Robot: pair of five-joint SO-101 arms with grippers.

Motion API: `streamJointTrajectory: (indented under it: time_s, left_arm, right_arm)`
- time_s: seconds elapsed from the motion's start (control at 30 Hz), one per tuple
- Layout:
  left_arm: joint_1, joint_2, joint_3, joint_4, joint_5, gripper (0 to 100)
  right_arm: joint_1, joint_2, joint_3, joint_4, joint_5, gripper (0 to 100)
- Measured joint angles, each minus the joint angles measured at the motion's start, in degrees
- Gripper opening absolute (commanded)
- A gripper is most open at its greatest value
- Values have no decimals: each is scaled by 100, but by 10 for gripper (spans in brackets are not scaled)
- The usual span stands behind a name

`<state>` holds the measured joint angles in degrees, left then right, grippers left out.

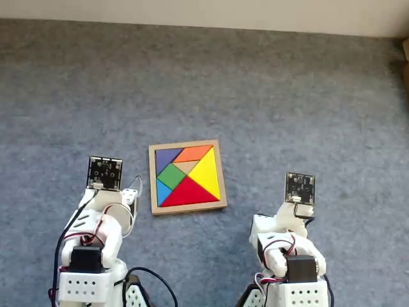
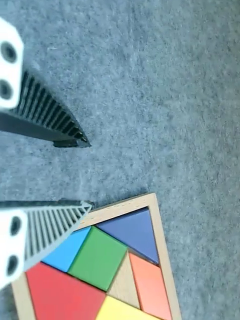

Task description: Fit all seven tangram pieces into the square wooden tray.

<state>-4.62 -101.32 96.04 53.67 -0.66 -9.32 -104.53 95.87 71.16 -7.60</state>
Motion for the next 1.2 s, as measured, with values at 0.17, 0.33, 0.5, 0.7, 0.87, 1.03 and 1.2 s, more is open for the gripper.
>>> streamJointTrajectory:
  time_s: [0.17,0.33,0.5,0.7,0.87,1.03,1.2]
  left_arm:
    - [0,0,0,185,0,181]
    - [0,0,0,334,0,149]
    - [0,0,0,457,0,26]
    - [0,0,0,730,9,7]
    - [0,0,0,844,18,7]
    - [0,0,0,1284,18,7]
    - [0,0,0,1802,18,7]
  right_arm:
    - [0,0,0,0,0,9]
    - [0,0,0,0,0,9]
    - [0,0,0,0,0,9]
    - [0,0,0,0,0,9]
    - [0,0,0,0,0,9]
    - [0,0,0,0,0,9]
    - [0,0,0,0,0,9]
